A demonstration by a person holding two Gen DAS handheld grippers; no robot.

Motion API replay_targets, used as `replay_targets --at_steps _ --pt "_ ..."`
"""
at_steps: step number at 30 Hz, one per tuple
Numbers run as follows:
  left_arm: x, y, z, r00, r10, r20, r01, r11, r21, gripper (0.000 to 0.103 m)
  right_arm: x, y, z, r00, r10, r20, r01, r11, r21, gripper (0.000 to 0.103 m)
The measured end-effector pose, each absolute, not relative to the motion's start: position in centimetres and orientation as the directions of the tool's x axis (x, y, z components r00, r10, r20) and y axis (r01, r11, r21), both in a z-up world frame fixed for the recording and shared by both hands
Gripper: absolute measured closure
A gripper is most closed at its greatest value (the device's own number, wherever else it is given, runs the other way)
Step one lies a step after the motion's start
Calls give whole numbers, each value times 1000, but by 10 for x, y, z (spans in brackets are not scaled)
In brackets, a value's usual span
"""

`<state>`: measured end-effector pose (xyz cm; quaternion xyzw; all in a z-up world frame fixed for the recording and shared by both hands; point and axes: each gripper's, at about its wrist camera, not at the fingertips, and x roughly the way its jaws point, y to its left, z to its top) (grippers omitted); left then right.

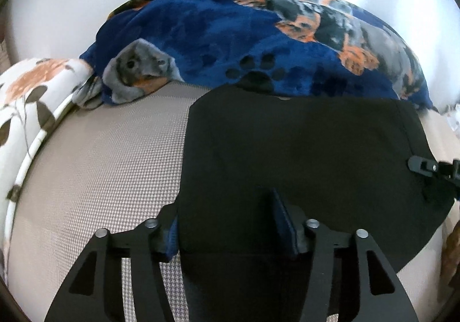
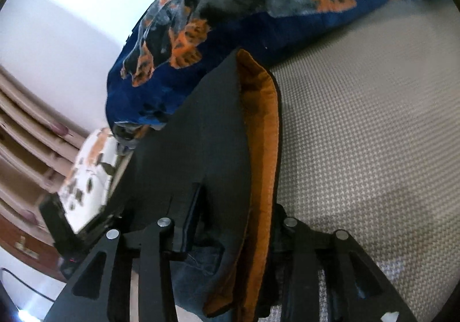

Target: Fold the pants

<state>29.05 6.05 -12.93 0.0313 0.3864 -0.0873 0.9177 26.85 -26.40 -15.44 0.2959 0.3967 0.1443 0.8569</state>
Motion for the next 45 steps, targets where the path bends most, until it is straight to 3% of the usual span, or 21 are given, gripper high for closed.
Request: replay_targets --at_steps 5,16,31,36,41,45 --pt "289 56 -129 702 -88 -707 160 986 36 39 269 -251 -148 660 422 -622 -14 834 552 63" --pt "286 50 -130 714 -50 -698 147 986 80 37 268 -224 -140 662 311 -682 -40 923 382 39" --pt "286 49 -131 724 -35 -689 140 986 96 35 272 -207 -139 651 246 -718 -42 956 290 23" --pt "287 51 -131 724 -17 -690 122 987 103 27 271 -205 -138 652 228 -724 -34 962 272 22" --pt "292 56 -133 710 -12 -704 103 991 88 13 274 -201 -139 644 193 -740 -18 971 237 11" --pt "290 61 -131 711 -32 -702 111 992 66 12 276 -200 -139 641 179 -746 -12 974 224 7"
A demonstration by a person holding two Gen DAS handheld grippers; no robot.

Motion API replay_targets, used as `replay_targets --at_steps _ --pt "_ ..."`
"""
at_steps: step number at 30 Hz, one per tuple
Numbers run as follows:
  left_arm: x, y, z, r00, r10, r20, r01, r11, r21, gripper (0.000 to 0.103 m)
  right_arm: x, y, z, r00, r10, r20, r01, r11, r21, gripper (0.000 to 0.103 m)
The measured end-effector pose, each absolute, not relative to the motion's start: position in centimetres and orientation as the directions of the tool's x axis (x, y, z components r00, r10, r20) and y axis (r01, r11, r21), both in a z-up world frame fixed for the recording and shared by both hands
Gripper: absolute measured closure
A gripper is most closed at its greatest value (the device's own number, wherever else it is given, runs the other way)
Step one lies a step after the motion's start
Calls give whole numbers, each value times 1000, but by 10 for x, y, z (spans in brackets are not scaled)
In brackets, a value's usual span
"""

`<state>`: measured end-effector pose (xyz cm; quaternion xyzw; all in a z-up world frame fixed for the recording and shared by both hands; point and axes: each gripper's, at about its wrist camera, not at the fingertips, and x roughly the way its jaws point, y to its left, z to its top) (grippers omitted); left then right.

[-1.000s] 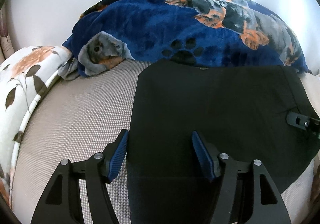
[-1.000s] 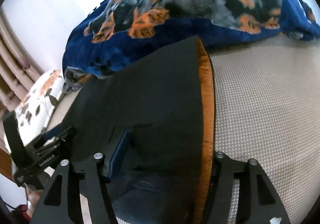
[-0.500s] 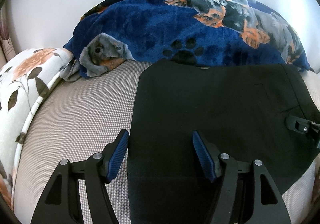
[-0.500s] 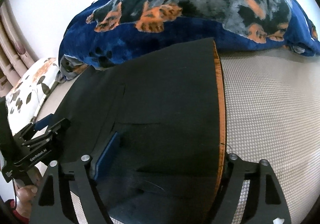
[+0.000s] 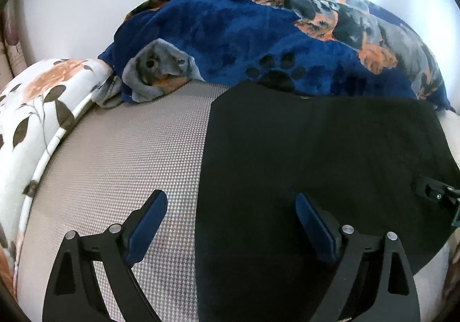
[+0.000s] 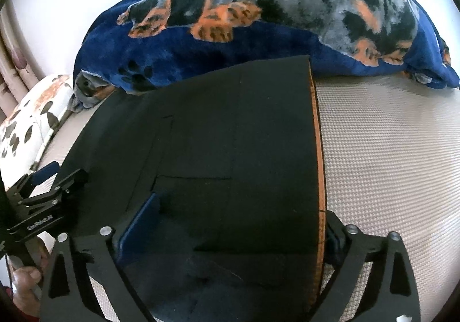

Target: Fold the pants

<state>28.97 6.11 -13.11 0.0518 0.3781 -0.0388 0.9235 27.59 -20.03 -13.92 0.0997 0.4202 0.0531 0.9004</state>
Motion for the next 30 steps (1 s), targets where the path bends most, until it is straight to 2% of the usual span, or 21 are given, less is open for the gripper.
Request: replay_targets --at_steps 4,7,13,18,23,26,30 --pt "270 60 -123 706 12 -708 94 989 111 12 261 -207 -135 650 105 -753 90 973 213 6" --pt "241 61 -110 732 7 -681 90 990 106 12 224 -210 -121 705 78 -705 139 959 245 6" --pt "185 56 -80 767 -7 -642 90 991 96 10 154 -202 -85 773 120 -623 115 939 325 5" --pt "142 48 -52 819 2 -573 96 985 140 7 113 -187 -65 810 105 -577 101 944 314 2" --pt "104 52 -27 862 -19 -507 92 988 121 0 88 -176 -53 829 58 -556 103 962 255 2" --pt "92 55 -17 870 -20 -493 87 990 113 0 77 -174 -49 835 56 -547 100 963 250 1" --pt "80 61 -2 875 36 -483 29 992 126 0 70 -174 -47 825 77 -560 85 962 258 1"
